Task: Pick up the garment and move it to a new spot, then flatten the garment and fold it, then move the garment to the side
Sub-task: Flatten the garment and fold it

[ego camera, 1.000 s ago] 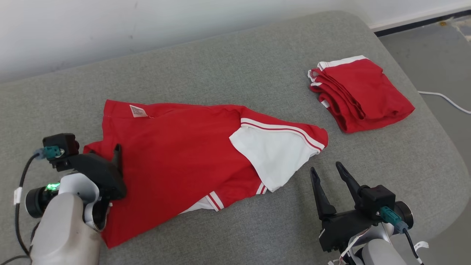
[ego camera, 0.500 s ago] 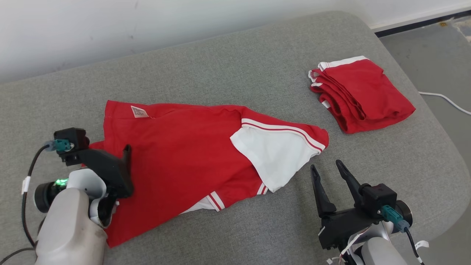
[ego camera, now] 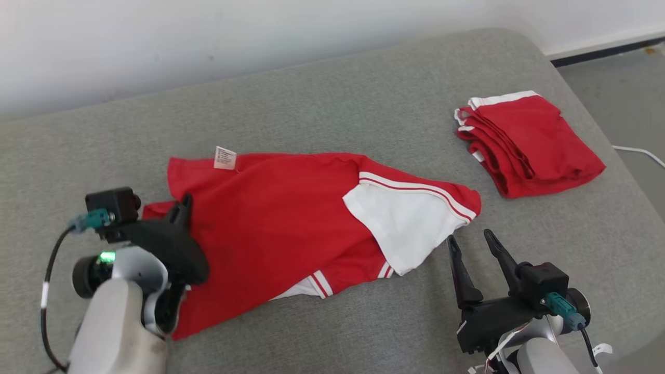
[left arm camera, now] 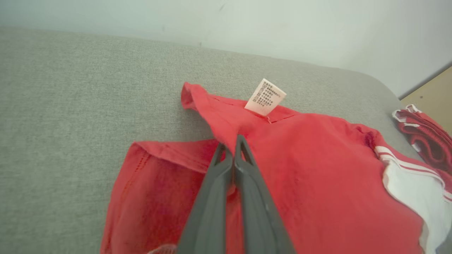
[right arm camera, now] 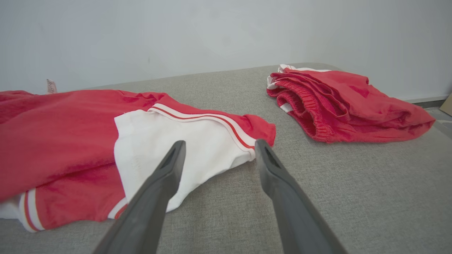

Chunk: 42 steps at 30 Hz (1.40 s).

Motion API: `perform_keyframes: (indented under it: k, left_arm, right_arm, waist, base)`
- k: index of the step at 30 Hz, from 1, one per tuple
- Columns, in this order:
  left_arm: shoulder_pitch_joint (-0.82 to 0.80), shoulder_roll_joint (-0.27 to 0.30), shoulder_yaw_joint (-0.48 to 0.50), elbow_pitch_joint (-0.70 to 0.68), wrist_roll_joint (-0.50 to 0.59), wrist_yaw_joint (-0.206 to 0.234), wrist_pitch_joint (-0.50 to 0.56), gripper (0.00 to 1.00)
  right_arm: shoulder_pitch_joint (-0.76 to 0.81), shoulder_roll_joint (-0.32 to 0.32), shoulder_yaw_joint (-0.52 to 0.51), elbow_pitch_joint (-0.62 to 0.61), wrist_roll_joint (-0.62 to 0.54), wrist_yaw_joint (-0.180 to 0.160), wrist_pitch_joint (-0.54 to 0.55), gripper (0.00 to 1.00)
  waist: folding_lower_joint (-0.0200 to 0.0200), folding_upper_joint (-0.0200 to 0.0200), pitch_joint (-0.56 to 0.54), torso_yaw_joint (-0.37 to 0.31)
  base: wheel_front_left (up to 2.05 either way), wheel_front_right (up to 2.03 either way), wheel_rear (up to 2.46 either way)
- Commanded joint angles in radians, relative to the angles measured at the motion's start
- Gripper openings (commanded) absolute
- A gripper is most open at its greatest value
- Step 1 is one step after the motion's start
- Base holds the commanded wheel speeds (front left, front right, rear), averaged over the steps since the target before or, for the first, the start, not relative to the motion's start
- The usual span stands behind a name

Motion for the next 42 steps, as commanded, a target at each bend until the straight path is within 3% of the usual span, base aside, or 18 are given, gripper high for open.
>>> perform_keyframes:
  k: [1, 8, 9, 14, 19, 26, 27, 28, 29, 36, 42]
  left_arm:
    - [0.057, -0.012, 0.007, -0.063, -0.036, -0.009, -0.006, 0.0]
    - [0.329, -0.036, -0.01, -0.443, -0.174, -0.007, 0.052, 0.0]
    - [0.329, -0.036, -0.01, -0.443, -0.174, -0.007, 0.052, 0.0]
    - [0.532, -0.041, -0.056, -0.671, -0.237, 0.045, 0.105, 0.0]
    - [0.684, -0.041, -0.102, -0.739, -0.262, 0.091, 0.154, 0.0]
    - [0.789, 0.006, -0.152, -0.696, -0.174, 0.147, 0.22, 0.0]
    - [0.793, 0.012, -0.155, -0.685, -0.161, 0.158, 0.229, 0.22]
    - [0.796, 0.018, -0.159, -0.675, -0.147, 0.169, 0.241, 0.56]
    - [0.797, 0.021, -0.164, -0.668, -0.141, 0.176, 0.253, 1.0]
    - [0.745, 0.051, -0.135, -0.714, -0.14, 0.208, 0.3, 1.0]
    - [0.546, 0.095, -0.089, -0.725, -0.117, 0.214, 0.296, 1.0]
  right_arm:
    - [0.012, 0.001, -0.005, 0.001, -0.012, -0.003, 0.001, 1.0]
    - [0.039, 0.001, -0.033, -0.009, -0.021, -0.003, 0.013, 1.0]
    - [0.039, 0.001, -0.033, -0.009, -0.021, -0.003, 0.013, 1.0]
    - [0.054, 0.001, -0.037, -0.02, -0.027, -0.003, 0.024, 1.0]
    - [0.064, 0.001, -0.034, -0.028, -0.03, -0.003, 0.036, 1.0]
    - [0.078, 0.001, -0.038, -0.034, -0.036, -0.003, 0.048, 1.0]
    - [0.079, 0.001, -0.038, -0.035, -0.036, -0.003, 0.05, 1.0]
    - [0.08, 0.001, -0.036, -0.036, -0.036, -0.003, 0.051, 1.0]
    - [0.081, 0.001, -0.035, -0.036, -0.035, -0.003, 0.05, 1.0]
    - [0.09, 0.001, -0.032, -0.043, -0.023, -0.003, 0.05, 1.0]
    - [0.082, 0.001, -0.033, -0.052, -0.014, -0.003, 0.048, 1.0]
  waist:
    - [0.0, 0.0, -0.022, 0.032]
    - [0.0, 0.0, -0.048, 0.098]
    - [0.0, 0.0, -0.048, 0.098]
    - [0.0, 0.0, -0.064, 0.131]
    - [0.0, 0.0, -0.079, 0.146]
    - [0.0, 0.0, -0.098, 0.155]
    - [0.0, 0.0, -0.1, 0.155]
    - [0.0, 0.0, -0.102, 0.155]
    - [0.0, 0.0, -0.104, 0.154]
    - [0.0, 0.0, -0.113, 0.147]
    - [0.0, 0.0, -0.093, 0.144]
  base:
    - [0.0, 0.0, 0.0]
    - [0.0, 0.0, 0.0]
    - [0.0, 0.0, 0.0]
    - [0.0, 0.0, 0.0]
    - [0.0, 0.0, 0.0]
    - [0.0, 0.0, 0.0]
    - [0.0, 0.0, 0.0]
    - [0.0, 0.0, 0.0]
    - [0.0, 0.0, 0.0]
    - [0.0, 0.0, 0.0]
    - [0.0, 0.0, 0.0]
